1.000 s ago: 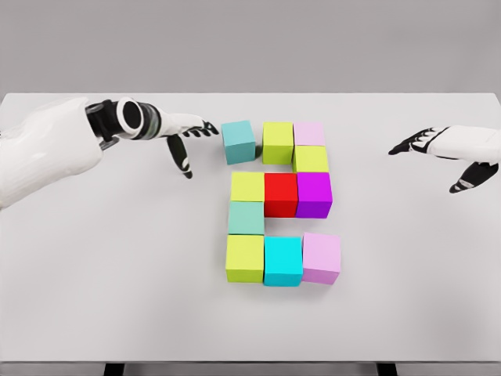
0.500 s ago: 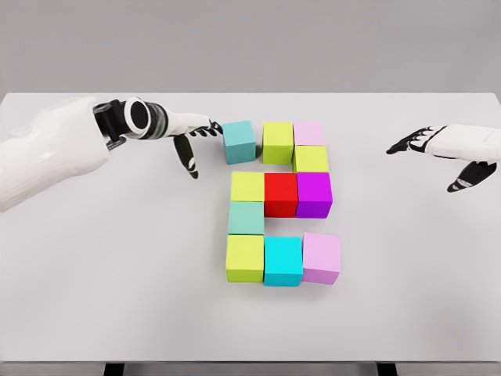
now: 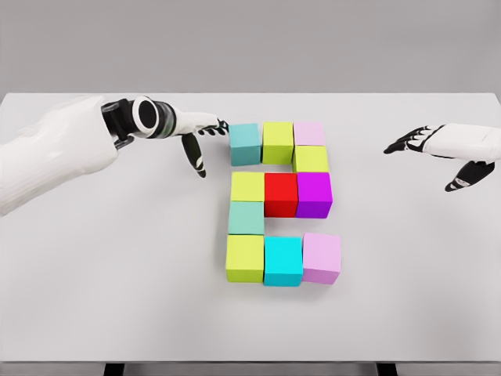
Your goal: Assemble the squares on the desktop into the number 2
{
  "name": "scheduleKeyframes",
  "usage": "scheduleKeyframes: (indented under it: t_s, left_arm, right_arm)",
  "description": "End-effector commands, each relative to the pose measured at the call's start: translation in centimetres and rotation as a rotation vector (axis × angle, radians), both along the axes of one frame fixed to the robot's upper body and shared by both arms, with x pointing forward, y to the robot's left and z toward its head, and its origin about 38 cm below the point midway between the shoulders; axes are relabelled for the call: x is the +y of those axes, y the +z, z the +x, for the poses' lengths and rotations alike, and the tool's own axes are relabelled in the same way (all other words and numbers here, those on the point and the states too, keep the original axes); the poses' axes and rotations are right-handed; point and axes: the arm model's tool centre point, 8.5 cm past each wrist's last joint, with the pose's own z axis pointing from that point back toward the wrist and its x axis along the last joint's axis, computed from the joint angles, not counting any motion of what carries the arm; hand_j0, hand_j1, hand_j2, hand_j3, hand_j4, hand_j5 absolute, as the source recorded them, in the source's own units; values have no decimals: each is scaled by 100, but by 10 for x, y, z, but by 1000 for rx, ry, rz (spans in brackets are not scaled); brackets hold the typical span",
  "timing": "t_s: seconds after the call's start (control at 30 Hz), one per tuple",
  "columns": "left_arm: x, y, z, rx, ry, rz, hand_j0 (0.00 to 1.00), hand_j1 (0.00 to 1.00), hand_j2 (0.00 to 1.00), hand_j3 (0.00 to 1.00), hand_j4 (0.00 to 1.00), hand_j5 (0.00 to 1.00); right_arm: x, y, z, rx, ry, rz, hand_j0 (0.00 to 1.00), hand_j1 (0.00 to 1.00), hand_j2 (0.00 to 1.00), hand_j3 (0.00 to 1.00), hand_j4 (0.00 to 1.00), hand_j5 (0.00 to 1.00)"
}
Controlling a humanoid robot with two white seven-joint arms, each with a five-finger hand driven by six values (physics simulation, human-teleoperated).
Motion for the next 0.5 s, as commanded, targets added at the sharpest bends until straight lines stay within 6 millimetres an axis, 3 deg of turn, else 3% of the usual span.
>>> scheduleKeyframes:
  t_s: [0.0, 0.47]
  left_arm:
    - [-2, 0, 0, -2, -3, -2, 100, 100, 100, 100, 100, 100]
    - [-5, 6, 2, -11, -6, -10, 100, 100, 100, 100, 100, 100]
  right_arm:
    - [0, 1, 0, 0, -3, 5, 100, 100, 100, 100, 100, 100]
    - [1, 4, 0, -6, 4, 4, 100, 100, 100, 100, 100, 100]
